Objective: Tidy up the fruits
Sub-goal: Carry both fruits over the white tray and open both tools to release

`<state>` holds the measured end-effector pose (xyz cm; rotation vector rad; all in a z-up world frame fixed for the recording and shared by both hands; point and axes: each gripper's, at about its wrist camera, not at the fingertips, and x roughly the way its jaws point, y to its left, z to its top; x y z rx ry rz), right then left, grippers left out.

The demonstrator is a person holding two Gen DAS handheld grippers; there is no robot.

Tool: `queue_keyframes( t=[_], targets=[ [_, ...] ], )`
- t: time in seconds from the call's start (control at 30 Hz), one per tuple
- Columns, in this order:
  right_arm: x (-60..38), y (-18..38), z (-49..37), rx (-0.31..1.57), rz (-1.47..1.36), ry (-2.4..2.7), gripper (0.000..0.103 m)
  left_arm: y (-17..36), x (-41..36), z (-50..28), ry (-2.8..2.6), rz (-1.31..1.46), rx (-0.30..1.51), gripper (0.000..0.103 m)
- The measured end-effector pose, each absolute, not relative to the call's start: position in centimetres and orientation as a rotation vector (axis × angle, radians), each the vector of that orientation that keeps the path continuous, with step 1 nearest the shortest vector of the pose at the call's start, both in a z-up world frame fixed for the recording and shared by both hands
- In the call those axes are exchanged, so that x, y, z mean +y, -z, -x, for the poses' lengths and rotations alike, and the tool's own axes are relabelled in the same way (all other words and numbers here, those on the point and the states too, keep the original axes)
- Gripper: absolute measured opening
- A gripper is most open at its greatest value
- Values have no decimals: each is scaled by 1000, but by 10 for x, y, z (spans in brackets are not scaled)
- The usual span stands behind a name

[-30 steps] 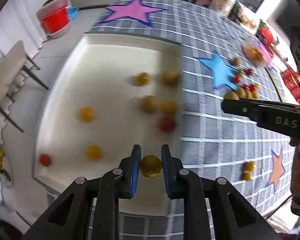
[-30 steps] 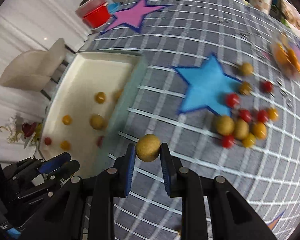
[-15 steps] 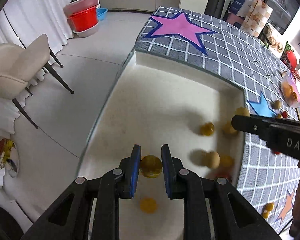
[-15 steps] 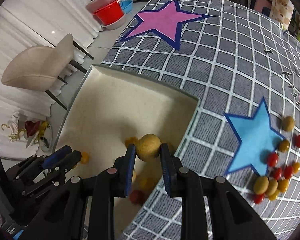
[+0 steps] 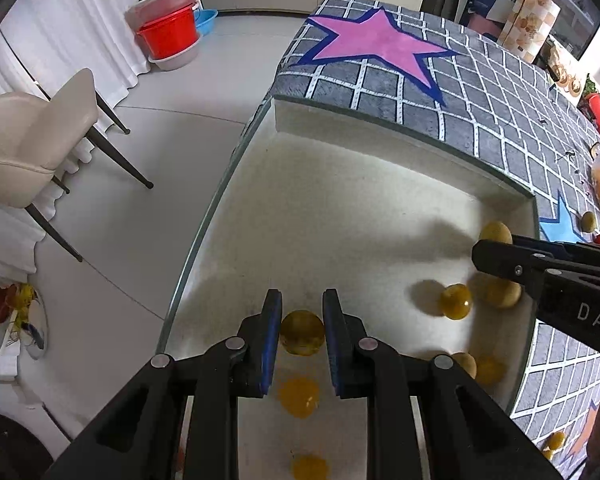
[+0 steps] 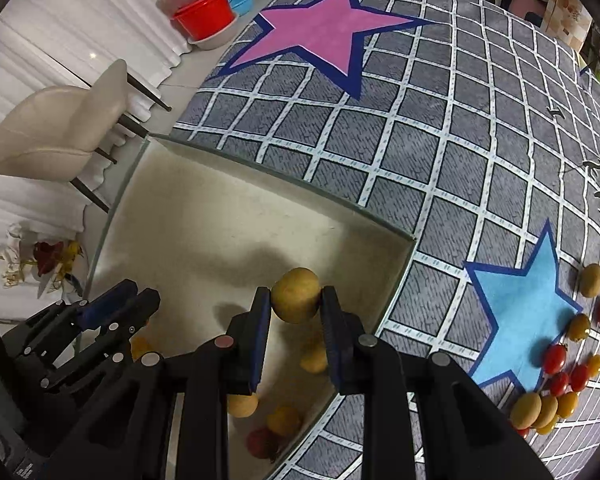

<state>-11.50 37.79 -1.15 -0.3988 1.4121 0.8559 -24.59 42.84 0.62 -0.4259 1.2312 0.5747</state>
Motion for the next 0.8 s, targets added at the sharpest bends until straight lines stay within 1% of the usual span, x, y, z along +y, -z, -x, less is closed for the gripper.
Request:
queue_keyframes(
  t=[0.47,0.63,0.67,0.7,0.73,0.8],
  targets=[
    [386,24,119,1396,456,-855,27,-4,425,246,-585,399,1219,23],
    [380,20,117,1399,439,-861,30,-3,422,248,-584,381,1221,24],
    [378,16,116,1397,433,-862,34,-3,422,248,-584,375,1223,30],
    [375,14,115,1393,424,-865,38,-4,421,249,-585,372,1219,57],
    [373,11,114,1389,414,-872,40,-6,420,250,-593,367,1206,78],
    [369,2,114,1378,393,-884,52,-13,417,254,-607,338,1169,79]
  ],
)
